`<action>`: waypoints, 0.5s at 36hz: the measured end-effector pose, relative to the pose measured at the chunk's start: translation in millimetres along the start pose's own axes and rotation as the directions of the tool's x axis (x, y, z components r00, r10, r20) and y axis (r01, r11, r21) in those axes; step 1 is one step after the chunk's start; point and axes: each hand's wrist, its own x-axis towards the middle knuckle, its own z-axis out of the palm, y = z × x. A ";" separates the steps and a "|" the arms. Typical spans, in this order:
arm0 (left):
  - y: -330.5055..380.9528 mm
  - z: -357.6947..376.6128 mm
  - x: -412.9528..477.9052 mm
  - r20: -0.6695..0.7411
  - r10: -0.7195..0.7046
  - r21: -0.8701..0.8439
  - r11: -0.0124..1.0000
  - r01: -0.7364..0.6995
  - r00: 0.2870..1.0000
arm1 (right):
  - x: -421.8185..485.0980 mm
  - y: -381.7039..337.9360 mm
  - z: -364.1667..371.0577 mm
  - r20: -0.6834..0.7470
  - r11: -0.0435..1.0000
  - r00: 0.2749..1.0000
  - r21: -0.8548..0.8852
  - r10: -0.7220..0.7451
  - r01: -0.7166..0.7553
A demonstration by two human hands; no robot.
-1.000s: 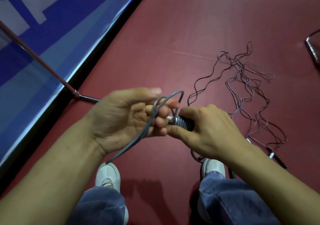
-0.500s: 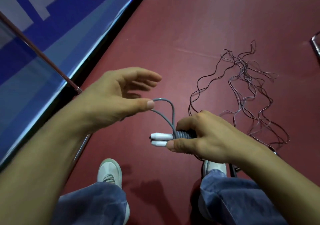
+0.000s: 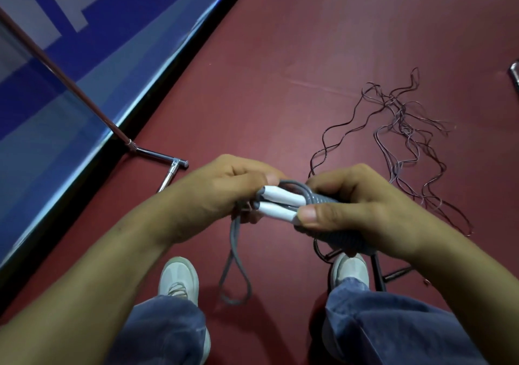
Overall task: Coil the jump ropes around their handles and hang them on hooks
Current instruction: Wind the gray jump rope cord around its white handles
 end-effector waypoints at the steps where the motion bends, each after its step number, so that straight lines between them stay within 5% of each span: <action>1: -0.7 -0.8 -0.4 0.007 0.022 -0.001 1.000 -0.022 1.000 | -1.2 0.5 -1.2 0.001 1.000 1.000 -0.007 -0.004 0.004; 7: 4.8 -3.5 0.9 0.055 0.009 0.041 0.999 -0.011 0.998 | -3.4 7.0 7.2 0.023 0.997 1.000 -0.076 -0.012 0.014; 13: 4.8 5.3 0.2 0.109 -0.155 -0.227 0.958 0.176 0.982 | -0.9 10.9 15.8 0.024 0.855 0.998 -0.515 -0.055 0.059; 18: 6.4 17.9 2.6 0.085 -0.183 -0.375 0.905 0.202 0.979 | -1.4 9.5 16.7 -0.080 0.848 0.985 -0.523 -0.155 0.091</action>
